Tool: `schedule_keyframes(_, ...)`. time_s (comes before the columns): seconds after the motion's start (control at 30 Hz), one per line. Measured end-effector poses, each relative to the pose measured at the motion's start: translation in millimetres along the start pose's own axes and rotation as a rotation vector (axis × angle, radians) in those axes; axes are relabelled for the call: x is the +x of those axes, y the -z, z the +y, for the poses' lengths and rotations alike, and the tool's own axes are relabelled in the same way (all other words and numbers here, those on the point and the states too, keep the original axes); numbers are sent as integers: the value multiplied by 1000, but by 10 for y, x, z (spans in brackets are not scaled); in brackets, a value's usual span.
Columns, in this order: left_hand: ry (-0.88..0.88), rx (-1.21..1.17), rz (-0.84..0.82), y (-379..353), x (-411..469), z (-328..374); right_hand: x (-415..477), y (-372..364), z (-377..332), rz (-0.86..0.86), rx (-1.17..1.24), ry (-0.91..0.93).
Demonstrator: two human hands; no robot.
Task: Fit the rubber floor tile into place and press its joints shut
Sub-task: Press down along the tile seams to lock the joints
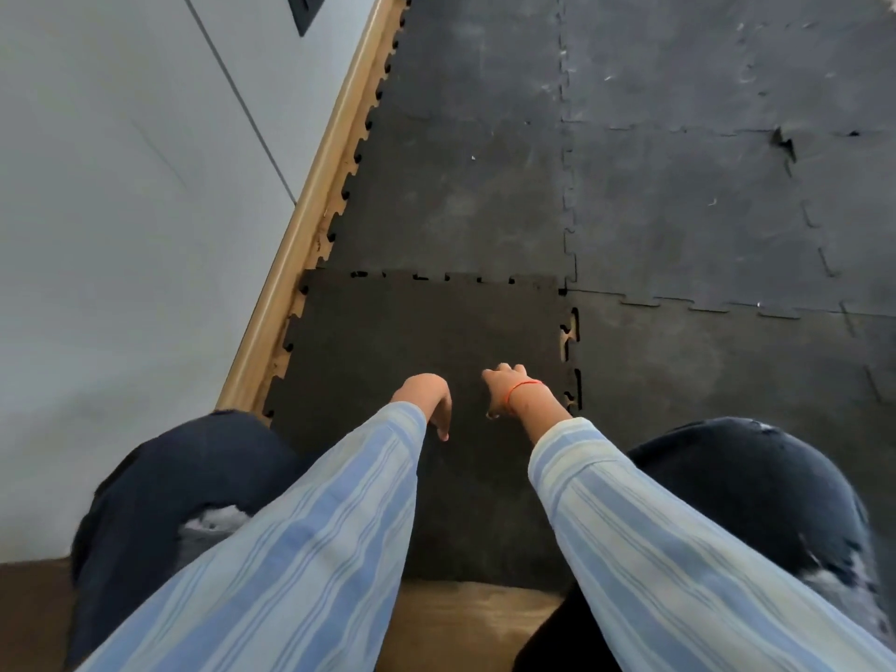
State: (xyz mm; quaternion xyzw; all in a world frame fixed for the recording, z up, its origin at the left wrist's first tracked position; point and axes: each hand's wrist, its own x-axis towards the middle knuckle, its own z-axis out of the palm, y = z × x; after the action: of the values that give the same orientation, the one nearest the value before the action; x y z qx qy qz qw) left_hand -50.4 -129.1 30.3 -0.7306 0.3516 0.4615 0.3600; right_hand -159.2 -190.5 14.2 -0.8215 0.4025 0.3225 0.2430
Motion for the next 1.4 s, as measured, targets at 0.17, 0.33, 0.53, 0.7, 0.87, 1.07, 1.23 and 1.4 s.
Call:
schedule_keyframes(0.17, 14, -121, -67, 8, 144, 55, 107, 20, 176, 63, 92, -49)
schedule_keyframes(0.33, -123, -258, 363, 236, 221, -73, 309, 6, 198, 99, 77, -7)
schedule_keyframes(0.53, -189, -152, 781, 311, 732, -525, 573, 36, 312, 224, 71, 5)
schedule_keyframes(0.7, -204, -128, 700, 907, 1068, -812, 810, 379, 462, 241, -30, -5)
schedule_keyframes(0.87, -156, -126, 632, 1252, 1202, -863, 944, 651, 639, 206, -59, -37)
schedule_keyframes(1.07, -192, -218, 641, 1155, 1307, -907, 1033, 801, 777, 190, 128, -139)
schedule_keyframes(1.23, -228, -302, 604, 1129, 1295, -916, 1014, 733, 801, 215, 202, -159)
schedule_keyframes(1.4, -242, -307, 570, 1155, 1241, -853, 930, 649, 871, 215, 212, -168)
